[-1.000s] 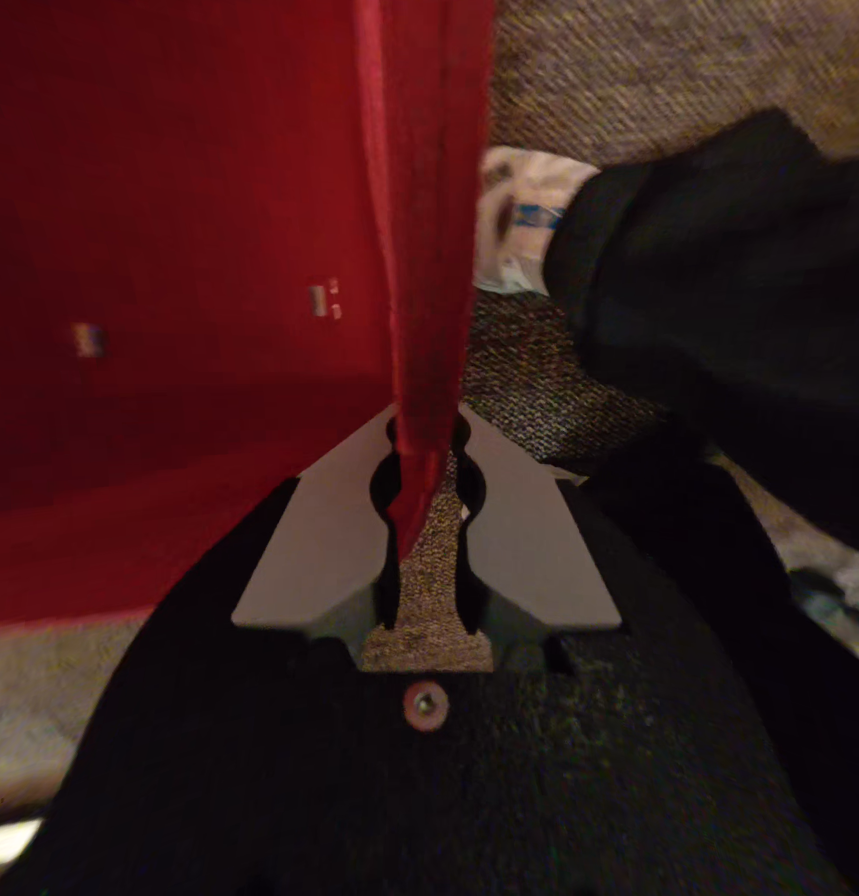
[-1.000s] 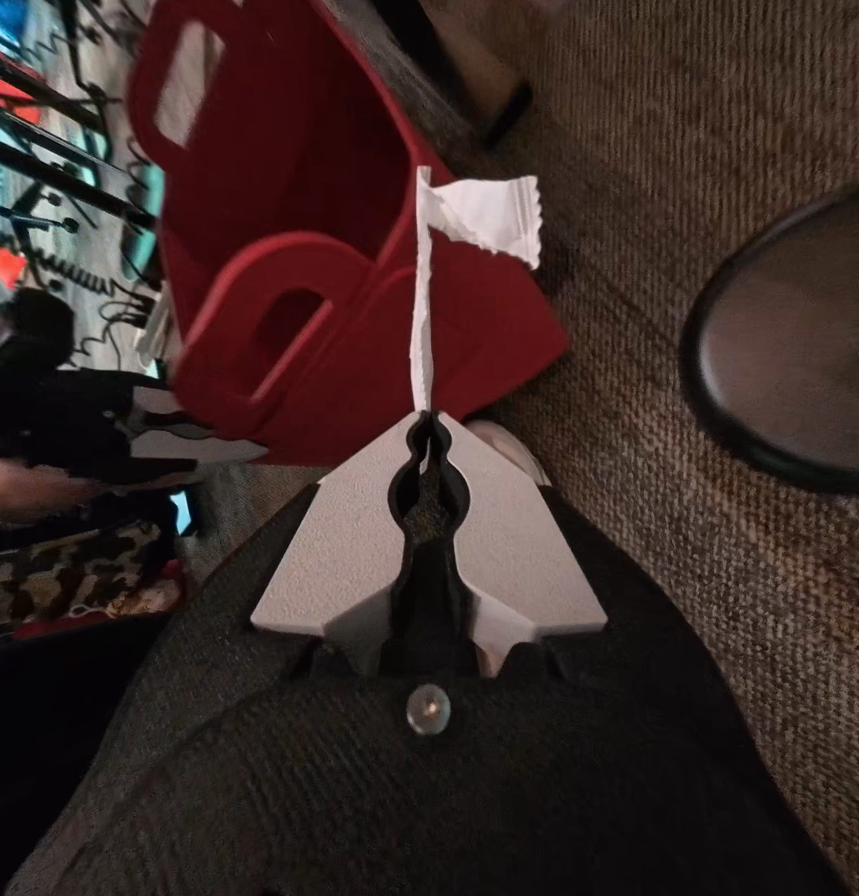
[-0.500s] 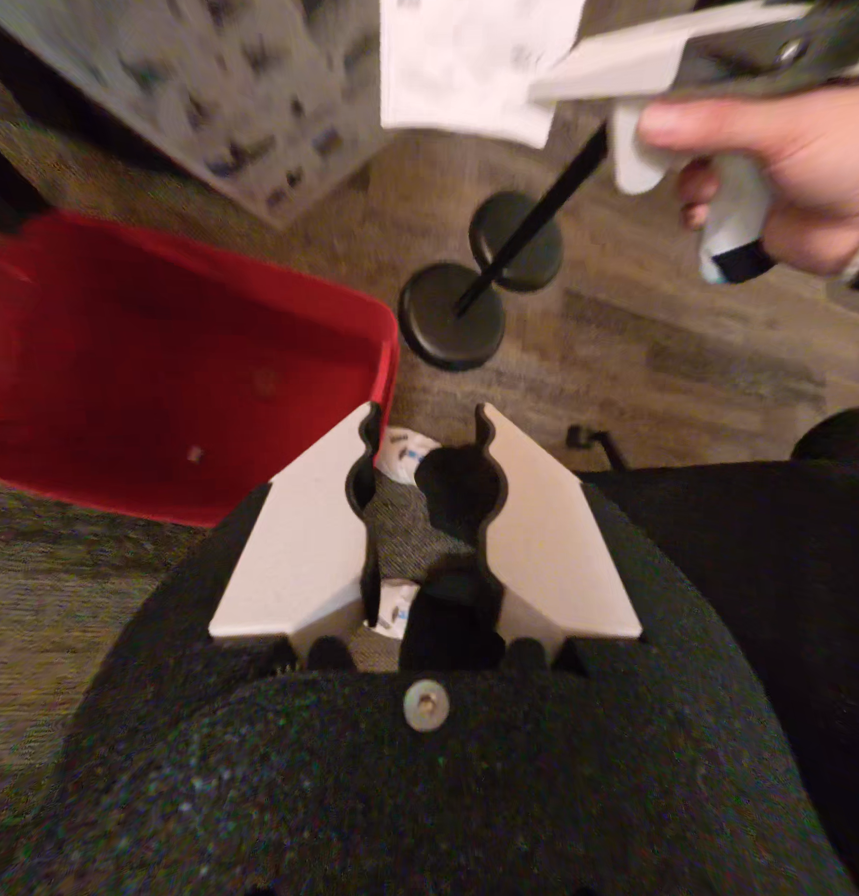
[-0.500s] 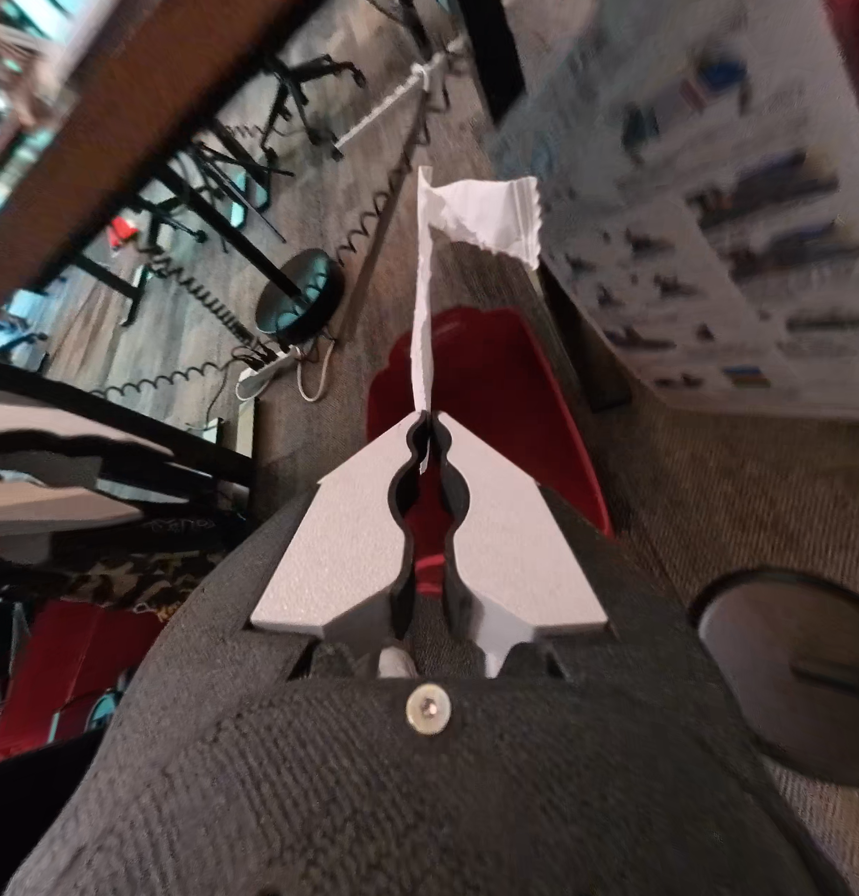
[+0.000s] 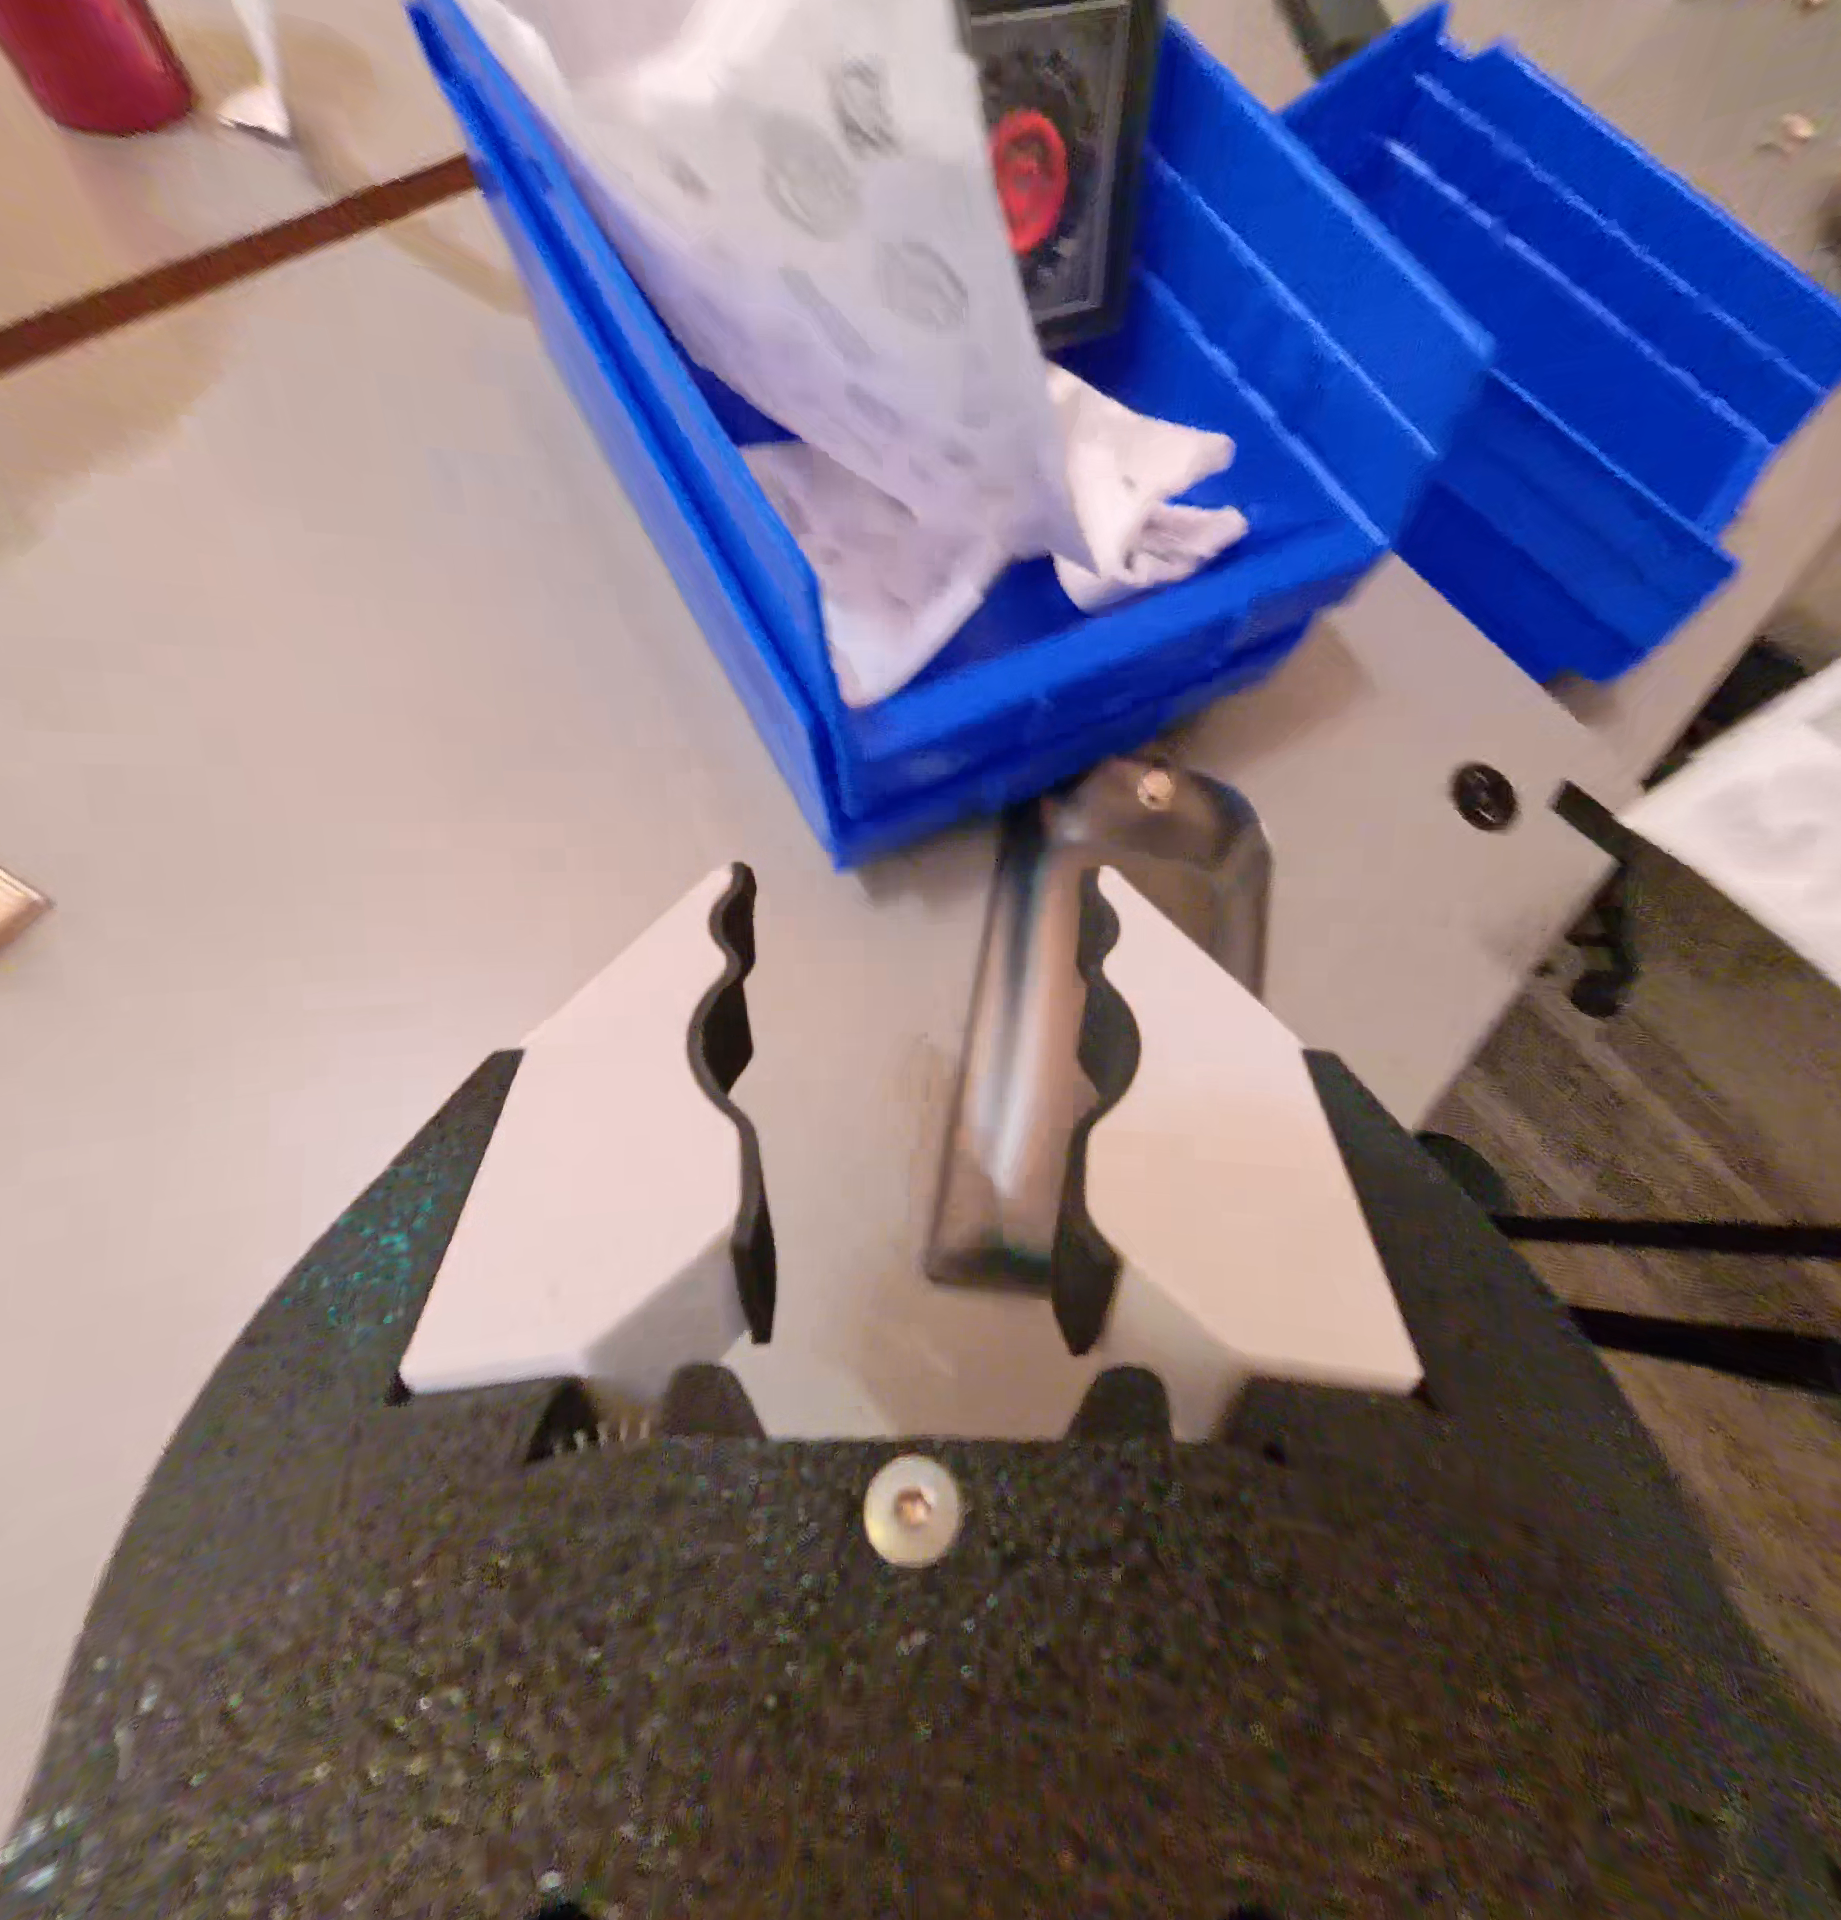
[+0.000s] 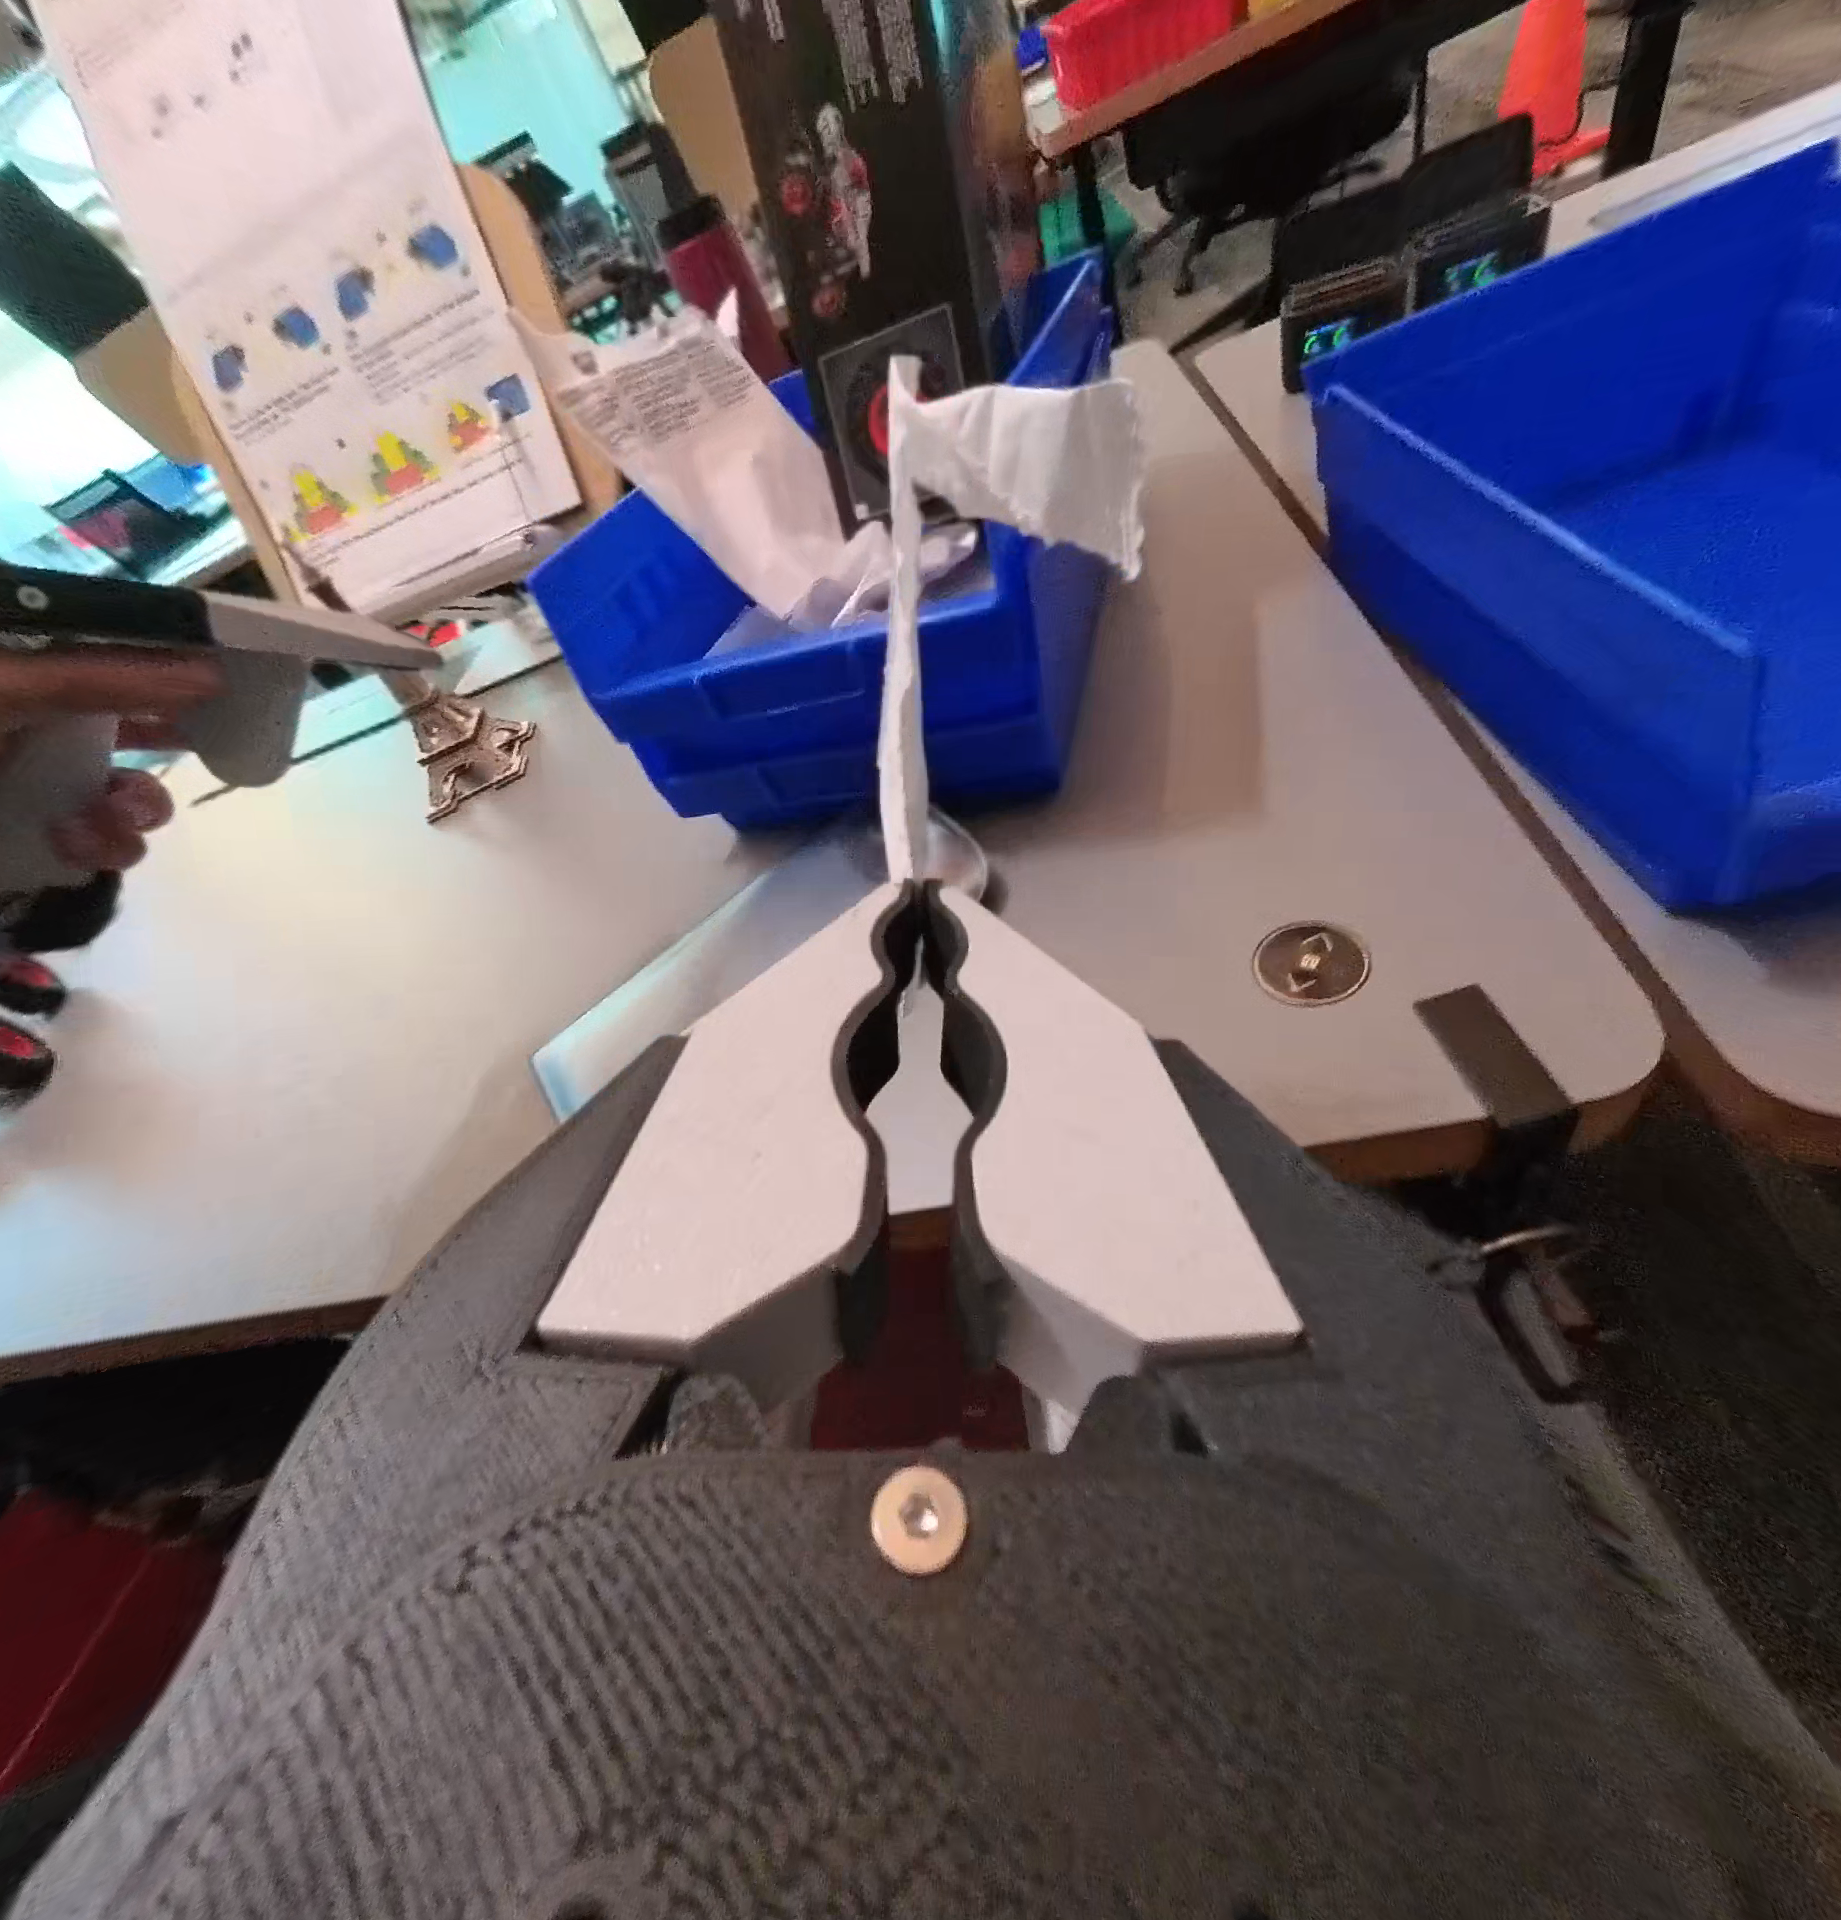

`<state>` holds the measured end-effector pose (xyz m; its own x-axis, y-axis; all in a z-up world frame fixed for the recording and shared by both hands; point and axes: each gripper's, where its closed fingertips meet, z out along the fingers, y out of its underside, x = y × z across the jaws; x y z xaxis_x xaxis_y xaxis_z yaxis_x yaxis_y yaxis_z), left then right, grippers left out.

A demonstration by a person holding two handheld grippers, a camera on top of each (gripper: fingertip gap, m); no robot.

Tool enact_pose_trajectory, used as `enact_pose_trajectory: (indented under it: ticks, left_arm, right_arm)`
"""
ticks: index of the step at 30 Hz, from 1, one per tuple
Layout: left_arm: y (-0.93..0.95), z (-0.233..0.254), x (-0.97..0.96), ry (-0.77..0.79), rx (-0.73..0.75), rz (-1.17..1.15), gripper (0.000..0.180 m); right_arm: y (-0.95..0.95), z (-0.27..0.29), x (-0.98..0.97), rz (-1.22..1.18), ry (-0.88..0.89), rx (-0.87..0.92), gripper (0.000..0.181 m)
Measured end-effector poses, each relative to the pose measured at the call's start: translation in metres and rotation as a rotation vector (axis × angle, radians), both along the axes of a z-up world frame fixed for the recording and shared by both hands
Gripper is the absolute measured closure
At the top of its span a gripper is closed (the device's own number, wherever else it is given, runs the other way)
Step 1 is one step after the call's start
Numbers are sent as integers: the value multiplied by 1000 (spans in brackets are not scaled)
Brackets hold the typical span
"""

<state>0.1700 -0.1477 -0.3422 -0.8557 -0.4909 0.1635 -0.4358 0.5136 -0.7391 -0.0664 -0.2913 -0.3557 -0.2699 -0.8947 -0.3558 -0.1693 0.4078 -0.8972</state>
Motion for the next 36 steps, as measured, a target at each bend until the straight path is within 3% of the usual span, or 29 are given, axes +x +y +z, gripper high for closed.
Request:
enact_pose_trajectory:
  ticks: [1,4,12,15,21,26,28,29,30,31,32,34,36]
  left_arm:
    - [-6,0,16,-17,20,9,119]
    - [-23,2,64,-38,35,48,116]
    - [-86,-25,124,186,98,11,111]
    - [-100,-33,153,156,133,54,127]
    - [-98,-35,164,136,324,103,112]
    - [-103,-31,150,202,290,118,134]
    - [-115,-13,138,296,203,73,125]
    - [-116,-10,145,243,192,88,126]
    - [-110,-17,153,186,257,111,130]
    - [-103,-29,156,181,341,129,123]
    - [-104,-39,152,233,369,131,111]
    - [-114,-51,142,332,355,125,107]
    - [-118,-66,144,313,404,137,104]
  right_arm:
    - [-8,3,7,-9,5,-10,181]
    - [-30,15,29,-22,24,-37,181]
    - [-69,49,74,-139,120,-154,181]
    - [-63,65,106,-106,149,-207,181]
    - [-50,70,160,-59,251,-222,181]
    - [-39,61,183,-16,292,-195,181]
    - [-38,56,184,-14,318,-201,181]
    - [-38,55,185,-15,320,-209,181]
    - [-39,53,184,-22,332,-205,181]
    - [-40,51,185,-27,343,-192,181]
    - [-40,49,187,-28,344,-176,181]
    - [-40,42,189,-26,368,-160,181]
    - [-41,33,190,-31,416,-167,181]
